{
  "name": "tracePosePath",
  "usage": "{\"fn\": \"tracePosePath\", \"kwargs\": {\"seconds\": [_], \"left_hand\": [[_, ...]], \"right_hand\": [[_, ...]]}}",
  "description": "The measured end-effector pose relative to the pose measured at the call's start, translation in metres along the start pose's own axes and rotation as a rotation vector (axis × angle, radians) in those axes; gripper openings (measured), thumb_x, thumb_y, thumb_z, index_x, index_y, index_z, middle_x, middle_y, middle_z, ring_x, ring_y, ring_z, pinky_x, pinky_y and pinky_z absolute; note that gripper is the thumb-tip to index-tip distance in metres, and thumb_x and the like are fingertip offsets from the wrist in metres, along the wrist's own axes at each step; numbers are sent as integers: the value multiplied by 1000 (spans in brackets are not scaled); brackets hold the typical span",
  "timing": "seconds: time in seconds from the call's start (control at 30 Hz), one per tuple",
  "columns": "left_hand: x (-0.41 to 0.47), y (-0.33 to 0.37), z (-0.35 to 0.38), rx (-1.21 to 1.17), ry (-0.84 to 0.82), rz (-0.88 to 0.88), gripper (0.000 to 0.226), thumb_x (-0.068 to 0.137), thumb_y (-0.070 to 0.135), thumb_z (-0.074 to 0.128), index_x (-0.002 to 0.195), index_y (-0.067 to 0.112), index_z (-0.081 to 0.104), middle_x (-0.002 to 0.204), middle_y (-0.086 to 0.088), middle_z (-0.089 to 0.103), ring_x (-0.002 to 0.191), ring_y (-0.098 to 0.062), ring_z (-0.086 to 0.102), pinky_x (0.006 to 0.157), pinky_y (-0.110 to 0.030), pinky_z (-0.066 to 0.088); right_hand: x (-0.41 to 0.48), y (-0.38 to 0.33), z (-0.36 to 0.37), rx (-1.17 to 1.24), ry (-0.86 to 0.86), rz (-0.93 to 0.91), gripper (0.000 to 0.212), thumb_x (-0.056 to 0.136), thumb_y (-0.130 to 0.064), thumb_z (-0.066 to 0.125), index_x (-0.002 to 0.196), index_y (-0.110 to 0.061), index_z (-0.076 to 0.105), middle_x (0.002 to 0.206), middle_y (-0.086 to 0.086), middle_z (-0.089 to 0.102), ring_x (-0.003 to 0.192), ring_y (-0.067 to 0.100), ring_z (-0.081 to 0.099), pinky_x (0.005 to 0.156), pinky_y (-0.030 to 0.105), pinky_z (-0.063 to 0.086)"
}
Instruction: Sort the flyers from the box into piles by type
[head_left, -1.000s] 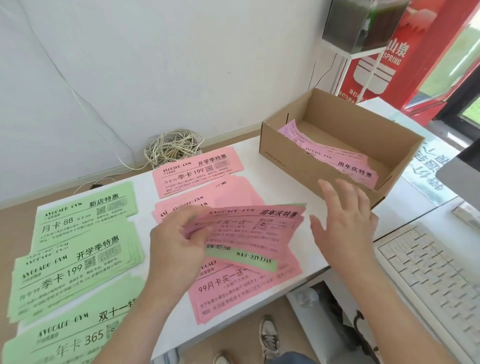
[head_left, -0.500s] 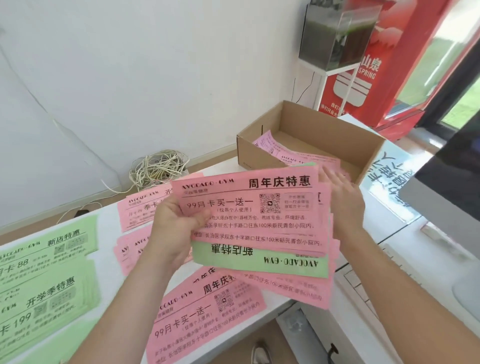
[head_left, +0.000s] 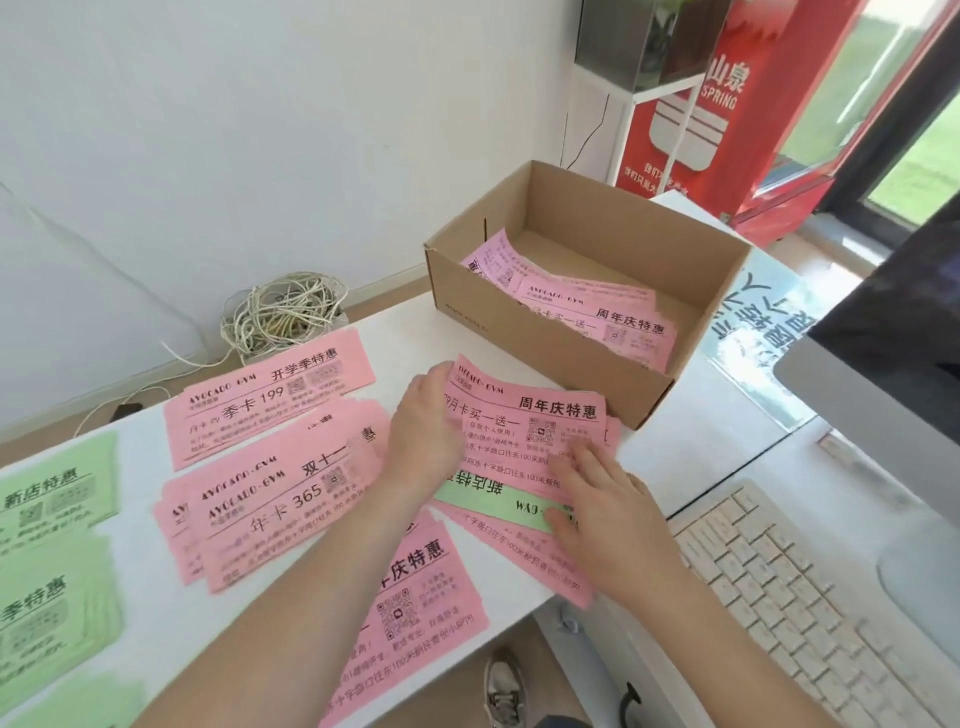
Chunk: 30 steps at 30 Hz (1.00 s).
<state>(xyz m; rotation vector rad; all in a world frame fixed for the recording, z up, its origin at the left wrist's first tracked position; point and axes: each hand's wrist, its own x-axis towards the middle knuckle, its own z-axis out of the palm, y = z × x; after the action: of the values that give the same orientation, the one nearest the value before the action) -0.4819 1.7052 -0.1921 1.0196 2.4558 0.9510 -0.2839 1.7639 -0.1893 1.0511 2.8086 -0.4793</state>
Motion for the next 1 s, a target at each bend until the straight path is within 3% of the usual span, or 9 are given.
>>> {"fn": "tracePosePath", "kwargs": {"seconds": [0.13, 0.27, 0.37, 0.53, 0.63, 0.7, 0.83, 0.9, 1.0], "left_hand": [[-9, -4, -2, 361, 84, 223, 75, 79, 4, 63, 145, 15, 30, 143, -10, 34, 129, -27, 30, 110, -39, 29], [-24, -3, -7, 551, -219, 369, 64, 88, 30, 60, 145, 20, 33, 154, -8, 23, 139, -27, 20, 114, -39, 23], [-23, -6, -8, 647, -397, 336, 66, 91, 46, 52, 147, 20, 28, 157, -11, 16, 143, -26, 16, 116, -38, 22], [-11, -7, -9, 852, -478, 434, 70, 93, 52, 43, 147, 13, 24, 155, -17, 20, 141, -32, 23, 113, -42, 28], [-10, -3, -9, 951, -485, 484, 65, 98, 52, 32, 147, 10, 23, 154, -20, 22, 140, -34, 26, 112, -42, 30], [-9, -2, -13, 969, -471, 520, 57, 101, 44, 28, 147, 10, 23, 152, -19, 27, 138, -33, 31, 110, -42, 33], [-6, -8, -19, 802, -376, 593, 51, 95, 10, 39, 145, 15, 27, 136, -14, 51, 114, -32, 55, 89, -41, 50], [-1, -10, -23, 626, -275, 502, 52, 92, 8, 41, 140, 23, 33, 113, -12, 65, 88, -34, 63, 73, -41, 51], [9, -18, -29, 289, -183, 364, 68, 88, 5, 46, 142, 36, 19, 120, -5, 65, 92, -36, 63, 80, -37, 48]], "right_hand": [[4, -1, 3, -92, 102, -1, 44, 94, -39, 46, 136, -27, 46, 152, 0, 35, 142, 20, 27, 109, 39, 31], [11, -2, 7, -192, 162, -57, 32, 62, -29, 84, 90, -17, 73, 104, 8, 72, 98, 26, 68, 72, 37, 56], [14, -2, 7, -262, 188, -111, 36, 51, -21, 88, 82, -11, 73, 89, 11, 73, 80, 27, 71, 60, 35, 57], [15, -3, 6, -344, 170, -186, 32, 50, -14, 87, 75, -6, 69, 73, 13, 70, 59, 28, 68, 53, 34, 53], [17, -2, -1, -263, 178, -212, 20, 60, -17, 81, 73, -12, 67, 65, 2, 69, 54, 23, 64, 54, 29, 49], [15, 4, -7, -133, 230, -150, 8, 78, -22, 70, 84, -18, 67, 78, -4, 71, 67, 20, 65, 60, 29, 47], [0, 13, -15, 180, 390, 57, 40, 92, -28, 56, 130, -16, 54, 129, -1, 58, 111, 21, 54, 84, 34, 47], [-8, 14, -14, 294, 317, 151, 49, 94, -32, 52, 141, -22, 40, 135, -5, 51, 114, 16, 48, 85, 26, 40], [-14, 10, -9, 199, 144, 120, 59, 91, -42, 52, 143, -25, 30, 145, -7, 38, 124, 15, 40, 92, 28, 42]]}}
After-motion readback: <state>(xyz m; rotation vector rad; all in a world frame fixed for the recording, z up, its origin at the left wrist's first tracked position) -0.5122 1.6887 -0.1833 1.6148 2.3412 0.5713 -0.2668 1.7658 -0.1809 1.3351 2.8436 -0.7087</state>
